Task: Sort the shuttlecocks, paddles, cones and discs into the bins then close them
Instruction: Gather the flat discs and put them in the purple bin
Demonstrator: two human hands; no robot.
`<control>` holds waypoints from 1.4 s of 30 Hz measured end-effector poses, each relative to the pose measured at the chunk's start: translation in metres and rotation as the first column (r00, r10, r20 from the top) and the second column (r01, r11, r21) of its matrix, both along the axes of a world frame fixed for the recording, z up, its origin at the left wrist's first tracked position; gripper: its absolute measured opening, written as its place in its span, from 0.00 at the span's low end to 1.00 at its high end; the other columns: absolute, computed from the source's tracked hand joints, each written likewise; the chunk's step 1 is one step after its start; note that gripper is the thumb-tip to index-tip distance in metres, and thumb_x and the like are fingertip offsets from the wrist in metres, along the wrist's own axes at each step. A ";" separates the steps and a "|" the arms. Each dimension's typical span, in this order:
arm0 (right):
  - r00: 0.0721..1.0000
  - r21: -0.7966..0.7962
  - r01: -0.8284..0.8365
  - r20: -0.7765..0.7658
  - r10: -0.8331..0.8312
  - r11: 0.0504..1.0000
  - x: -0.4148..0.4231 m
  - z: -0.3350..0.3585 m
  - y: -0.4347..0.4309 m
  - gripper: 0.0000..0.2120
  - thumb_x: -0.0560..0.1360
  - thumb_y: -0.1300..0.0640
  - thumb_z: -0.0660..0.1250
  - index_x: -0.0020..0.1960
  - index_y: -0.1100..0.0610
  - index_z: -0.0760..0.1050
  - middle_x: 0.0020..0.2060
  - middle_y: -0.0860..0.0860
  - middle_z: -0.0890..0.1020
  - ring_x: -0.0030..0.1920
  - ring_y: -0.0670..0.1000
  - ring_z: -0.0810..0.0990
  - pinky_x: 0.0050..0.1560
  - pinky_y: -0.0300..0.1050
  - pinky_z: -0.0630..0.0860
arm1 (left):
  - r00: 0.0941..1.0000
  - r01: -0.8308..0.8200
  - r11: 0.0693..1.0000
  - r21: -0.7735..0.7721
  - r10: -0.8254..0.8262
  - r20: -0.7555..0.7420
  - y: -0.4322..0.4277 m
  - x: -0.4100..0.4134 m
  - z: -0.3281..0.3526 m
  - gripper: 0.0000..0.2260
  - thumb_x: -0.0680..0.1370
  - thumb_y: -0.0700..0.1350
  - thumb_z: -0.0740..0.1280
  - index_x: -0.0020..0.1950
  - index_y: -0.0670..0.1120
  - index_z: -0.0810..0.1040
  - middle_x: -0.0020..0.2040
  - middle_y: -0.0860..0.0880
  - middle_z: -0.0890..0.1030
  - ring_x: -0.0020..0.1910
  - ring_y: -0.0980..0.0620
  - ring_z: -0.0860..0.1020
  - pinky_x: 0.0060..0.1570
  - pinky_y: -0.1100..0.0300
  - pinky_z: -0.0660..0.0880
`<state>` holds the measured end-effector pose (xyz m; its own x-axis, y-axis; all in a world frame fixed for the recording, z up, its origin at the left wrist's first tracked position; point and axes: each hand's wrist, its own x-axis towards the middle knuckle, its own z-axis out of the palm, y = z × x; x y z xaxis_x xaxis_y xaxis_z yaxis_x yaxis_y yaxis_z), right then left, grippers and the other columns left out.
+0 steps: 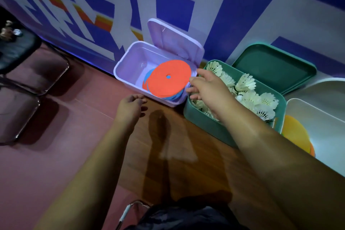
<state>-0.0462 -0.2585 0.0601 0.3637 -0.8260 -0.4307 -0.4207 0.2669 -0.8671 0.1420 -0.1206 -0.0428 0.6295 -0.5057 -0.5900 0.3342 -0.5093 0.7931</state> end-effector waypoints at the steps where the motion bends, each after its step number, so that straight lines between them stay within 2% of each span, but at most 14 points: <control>1: 0.997 -0.021 -0.025 -0.067 0.023 0.999 0.004 0.000 0.001 0.25 0.82 0.57 0.66 0.78 0.55 0.69 0.55 0.51 0.84 0.46 0.50 0.87 0.51 0.52 0.85 | 1.000 0.003 1.000 0.009 -0.003 -0.001 0.003 0.001 0.001 0.12 0.82 0.38 0.62 0.62 0.42 0.81 0.52 0.46 0.85 0.43 0.47 0.83 0.46 0.52 0.79; 3: 0.991 -0.037 -0.050 -0.124 0.045 0.998 0.005 0.000 0.009 0.21 0.81 0.57 0.65 0.74 0.53 0.73 0.54 0.48 0.84 0.45 0.47 0.88 0.54 0.53 0.85 | 1.000 0.020 0.999 0.026 -0.020 -0.010 0.008 0.001 0.001 0.11 0.82 0.39 0.63 0.60 0.43 0.82 0.54 0.45 0.86 0.44 0.46 0.83 0.48 0.50 0.80; 7: 0.989 0.029 -0.080 -0.124 0.083 0.996 -0.012 -0.009 0.038 0.10 0.81 0.58 0.68 0.60 0.52 0.81 0.48 0.49 0.88 0.40 0.48 0.87 0.42 0.48 0.83 | 0.996 0.079 0.996 0.050 -0.077 -0.033 0.018 -0.009 -0.002 0.08 0.83 0.41 0.63 0.55 0.46 0.82 0.53 0.44 0.86 0.46 0.44 0.83 0.51 0.47 0.81; 10: 0.985 0.074 -0.120 -0.115 0.128 0.990 -0.037 -0.014 0.058 0.09 0.83 0.59 0.64 0.55 0.52 0.83 0.45 0.48 0.89 0.38 0.49 0.84 0.40 0.48 0.82 | 0.991 0.127 0.990 0.069 -0.123 -0.057 0.021 -0.025 -0.004 0.07 0.84 0.43 0.65 0.56 0.44 0.82 0.52 0.43 0.86 0.45 0.44 0.84 0.48 0.49 0.81; 14: 0.980 0.086 -0.138 -0.132 0.148 0.987 -0.078 -0.015 0.073 0.11 0.84 0.60 0.62 0.54 0.52 0.83 0.45 0.49 0.89 0.38 0.49 0.83 0.41 0.49 0.81 | 0.974 0.219 0.975 0.050 -0.215 -0.071 0.018 -0.065 -0.002 0.08 0.84 0.42 0.65 0.57 0.40 0.81 0.50 0.42 0.85 0.42 0.45 0.82 0.47 0.51 0.79; 19: 0.992 0.054 -0.005 -0.127 0.012 0.999 -0.138 -0.016 0.075 0.11 0.85 0.58 0.62 0.54 0.51 0.83 0.45 0.49 0.89 0.38 0.49 0.83 0.42 0.49 0.81 | 0.920 0.383 0.923 0.017 -0.380 -0.094 0.004 -0.123 0.004 0.07 0.84 0.42 0.65 0.57 0.41 0.80 0.47 0.44 0.85 0.38 0.47 0.81 0.43 0.54 0.76; 27: 0.967 0.061 0.248 -0.067 -0.244 0.967 -0.242 -0.033 0.091 0.12 0.85 0.62 0.60 0.53 0.55 0.81 0.40 0.51 0.85 0.31 0.47 0.78 0.33 0.44 0.75 | 0.764 0.642 0.767 -0.016 -0.641 -0.074 -0.009 -0.230 0.018 0.05 0.83 0.39 0.65 0.55 0.43 0.80 0.45 0.47 0.85 0.39 0.49 0.79 0.43 0.55 0.74; 33: 0.895 0.115 0.447 -0.063 -0.442 0.887 -0.345 -0.059 0.119 0.13 0.85 0.63 0.60 0.48 0.53 0.80 0.37 0.50 0.85 0.26 0.44 0.76 0.28 0.41 0.71 | 0.623 0.782 0.623 0.016 -0.780 -0.054 -0.009 -0.324 0.016 0.07 0.84 0.43 0.64 0.55 0.44 0.81 0.45 0.48 0.85 0.40 0.49 0.80 0.43 0.55 0.74; 39: 0.791 0.126 0.611 -0.064 -0.608 0.781 -0.465 -0.071 0.160 0.11 0.84 0.63 0.61 0.50 0.55 0.82 0.36 0.50 0.86 0.31 0.48 0.79 0.31 0.43 0.74 | 0.484 0.875 0.483 0.036 -0.872 -0.069 -0.004 -0.435 0.008 0.11 0.85 0.44 0.65 0.59 0.38 0.81 0.45 0.45 0.85 0.36 0.50 0.79 0.36 0.59 0.73; 42: 0.744 0.165 0.666 -0.072 -0.664 0.728 -0.521 -0.075 0.176 0.10 0.84 0.61 0.61 0.53 0.55 0.82 0.39 0.50 0.87 0.35 0.49 0.81 0.35 0.45 0.76 | 0.433 0.901 0.430 0.055 -0.896 -0.095 -0.001 -0.490 0.006 0.10 0.85 0.45 0.66 0.58 0.39 0.81 0.45 0.45 0.85 0.34 0.52 0.78 0.35 0.60 0.73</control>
<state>-0.5676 -0.0822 -0.0150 -0.2545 -0.7692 -0.5861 -0.0854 0.6215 -0.7787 -0.3478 -0.1217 -0.0372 -0.1783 -0.7170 -0.6739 -0.3208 -0.6051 0.7287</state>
